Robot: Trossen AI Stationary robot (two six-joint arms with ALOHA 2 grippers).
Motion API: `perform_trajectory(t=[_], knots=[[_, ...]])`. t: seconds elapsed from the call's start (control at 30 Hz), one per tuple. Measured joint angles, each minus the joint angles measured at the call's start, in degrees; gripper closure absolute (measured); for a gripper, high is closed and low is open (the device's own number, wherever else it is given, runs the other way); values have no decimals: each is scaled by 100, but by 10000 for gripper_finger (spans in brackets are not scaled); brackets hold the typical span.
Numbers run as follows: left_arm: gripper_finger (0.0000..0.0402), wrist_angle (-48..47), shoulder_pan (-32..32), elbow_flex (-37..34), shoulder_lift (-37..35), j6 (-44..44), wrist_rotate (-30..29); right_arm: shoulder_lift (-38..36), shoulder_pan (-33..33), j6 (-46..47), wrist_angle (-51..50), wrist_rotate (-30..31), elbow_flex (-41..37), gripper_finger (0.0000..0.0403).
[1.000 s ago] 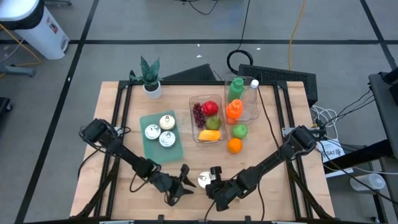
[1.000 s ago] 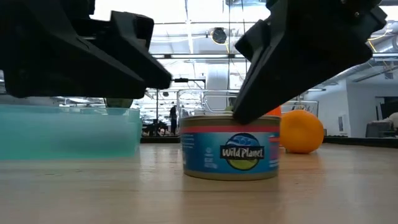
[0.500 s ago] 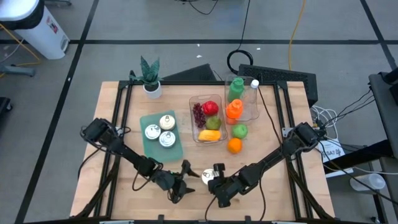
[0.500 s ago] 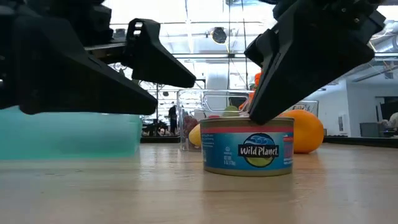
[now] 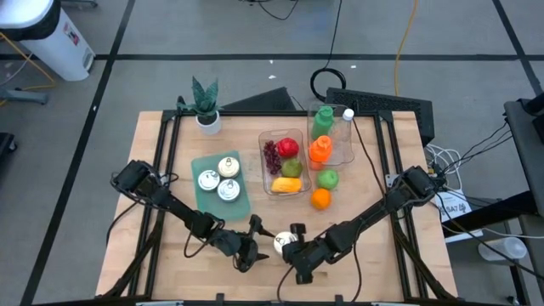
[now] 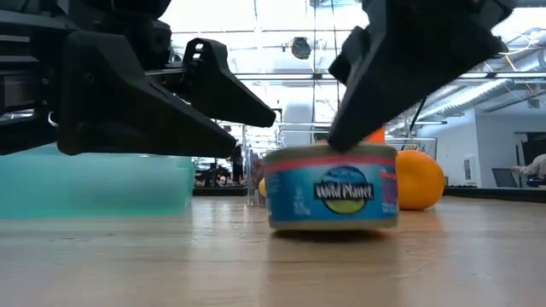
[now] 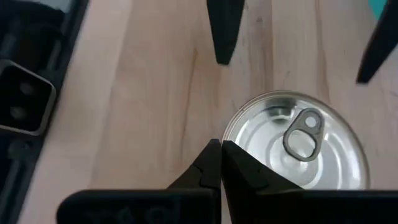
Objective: Pick & Place Food Item
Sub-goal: Put the blue tuna can into the green bin
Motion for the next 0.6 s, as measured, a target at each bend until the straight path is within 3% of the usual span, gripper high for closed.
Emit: perform_trajectory(t=[0.43,0.6], knots=[[50,-134,-96,-2,75,-30,-11,-11,-252,449,37,-162,259,403],[50,-125,-205,123,528,362,-594,-11,-400,590,87,-422,259,403]])
